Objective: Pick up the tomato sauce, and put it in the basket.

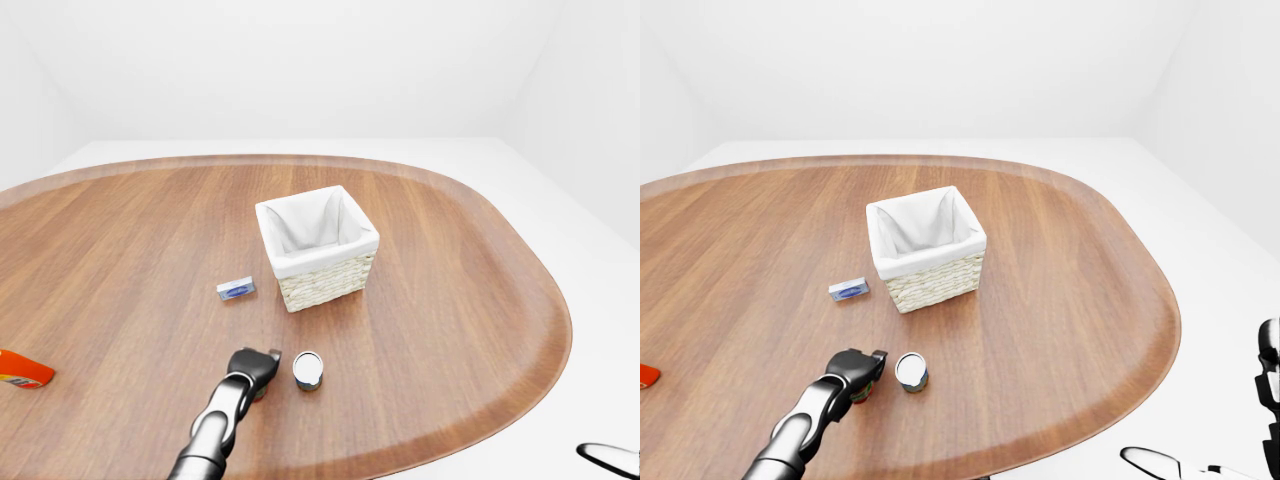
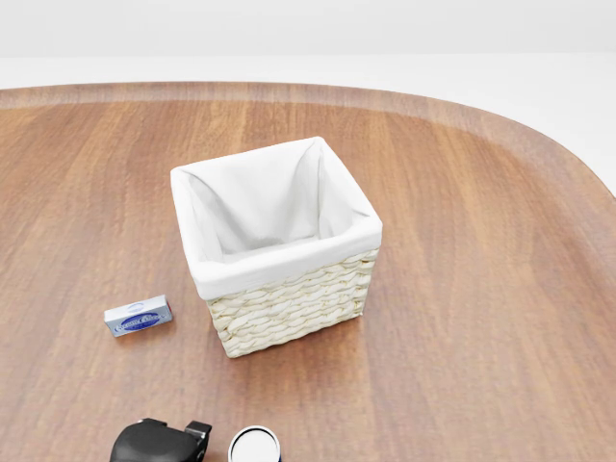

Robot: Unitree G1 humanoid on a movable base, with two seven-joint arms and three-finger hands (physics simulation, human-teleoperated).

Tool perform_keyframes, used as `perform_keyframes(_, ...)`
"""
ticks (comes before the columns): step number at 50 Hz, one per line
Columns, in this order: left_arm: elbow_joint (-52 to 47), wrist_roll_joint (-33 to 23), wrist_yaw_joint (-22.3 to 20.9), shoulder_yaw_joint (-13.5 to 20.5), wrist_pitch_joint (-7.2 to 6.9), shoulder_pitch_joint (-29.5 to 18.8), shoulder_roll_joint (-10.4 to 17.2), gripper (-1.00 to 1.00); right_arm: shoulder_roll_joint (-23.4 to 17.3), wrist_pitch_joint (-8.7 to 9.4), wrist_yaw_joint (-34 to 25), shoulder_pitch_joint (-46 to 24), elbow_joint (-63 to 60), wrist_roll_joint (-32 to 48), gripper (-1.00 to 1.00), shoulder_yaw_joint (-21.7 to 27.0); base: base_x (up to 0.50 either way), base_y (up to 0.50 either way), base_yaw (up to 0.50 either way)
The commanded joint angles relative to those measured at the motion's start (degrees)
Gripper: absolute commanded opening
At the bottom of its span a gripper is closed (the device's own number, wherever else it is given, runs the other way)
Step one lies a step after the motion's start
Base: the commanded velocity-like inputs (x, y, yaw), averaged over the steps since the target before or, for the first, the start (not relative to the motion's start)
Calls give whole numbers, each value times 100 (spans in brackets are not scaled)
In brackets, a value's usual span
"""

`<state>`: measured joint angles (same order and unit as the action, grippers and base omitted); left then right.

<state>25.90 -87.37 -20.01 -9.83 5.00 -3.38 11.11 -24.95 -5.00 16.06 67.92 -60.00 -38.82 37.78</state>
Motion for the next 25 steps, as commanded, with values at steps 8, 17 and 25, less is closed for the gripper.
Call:
perform_keyframes(8, -345, 188, -185, 129, 0, -8, 69, -100, -71, 0, 106, -12, 0, 146, 100, -105, 0, 0, 0)
perform_keyframes(17, -2339, 1065, -1529, 622, 0, 249, 68, -100, -106, 0, 136, -49, 0, 157, 100, -104, 0, 0, 0)
perform_keyframes(25, -3953, 2202, -1999, 1081, 0, 288, -96, -100, -158, 0, 178, -10, 0, 133, 100, -83, 0, 0, 0)
